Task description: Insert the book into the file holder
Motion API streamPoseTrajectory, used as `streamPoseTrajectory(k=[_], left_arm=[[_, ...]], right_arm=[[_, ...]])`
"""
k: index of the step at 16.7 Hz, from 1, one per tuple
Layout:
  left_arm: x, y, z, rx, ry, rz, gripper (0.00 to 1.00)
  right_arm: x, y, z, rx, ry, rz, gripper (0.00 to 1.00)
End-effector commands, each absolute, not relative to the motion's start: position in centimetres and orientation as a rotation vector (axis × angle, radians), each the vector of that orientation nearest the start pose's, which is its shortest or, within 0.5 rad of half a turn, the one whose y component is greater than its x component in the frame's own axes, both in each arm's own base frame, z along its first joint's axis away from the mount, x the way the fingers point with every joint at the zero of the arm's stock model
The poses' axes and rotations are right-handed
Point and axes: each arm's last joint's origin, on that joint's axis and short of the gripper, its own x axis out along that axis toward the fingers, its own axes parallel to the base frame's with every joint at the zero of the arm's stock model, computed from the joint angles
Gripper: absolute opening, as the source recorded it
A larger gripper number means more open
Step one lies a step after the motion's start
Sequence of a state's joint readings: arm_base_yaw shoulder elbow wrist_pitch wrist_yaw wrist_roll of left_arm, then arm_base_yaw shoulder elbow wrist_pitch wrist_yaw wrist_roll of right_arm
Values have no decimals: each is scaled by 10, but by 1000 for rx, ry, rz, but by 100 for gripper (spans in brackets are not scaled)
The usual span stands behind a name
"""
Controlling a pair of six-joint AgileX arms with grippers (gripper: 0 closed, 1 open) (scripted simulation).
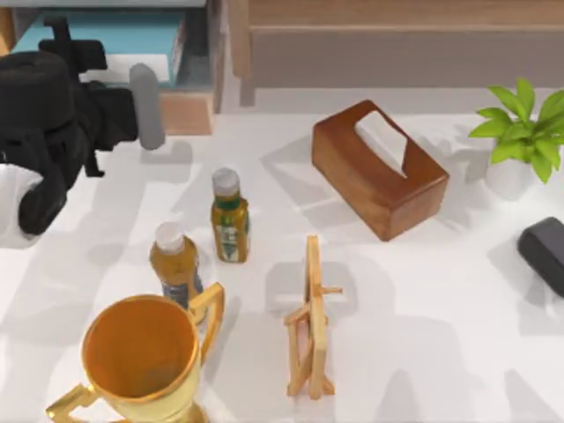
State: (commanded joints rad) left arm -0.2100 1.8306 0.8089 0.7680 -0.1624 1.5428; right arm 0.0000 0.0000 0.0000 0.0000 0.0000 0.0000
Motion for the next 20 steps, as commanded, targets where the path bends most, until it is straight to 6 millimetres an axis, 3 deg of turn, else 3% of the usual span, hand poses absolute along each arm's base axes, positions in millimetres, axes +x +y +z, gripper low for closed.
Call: streamPoseTrajectory(k=[7, 20], left_arm=[[371, -73, 147, 1567, 176, -238, 0], [371, -73, 147, 1567, 176, -238, 98]], right_arm=[[106, -1, 160, 0, 0, 0, 100], [106, -1, 160, 0, 0, 0, 100]])
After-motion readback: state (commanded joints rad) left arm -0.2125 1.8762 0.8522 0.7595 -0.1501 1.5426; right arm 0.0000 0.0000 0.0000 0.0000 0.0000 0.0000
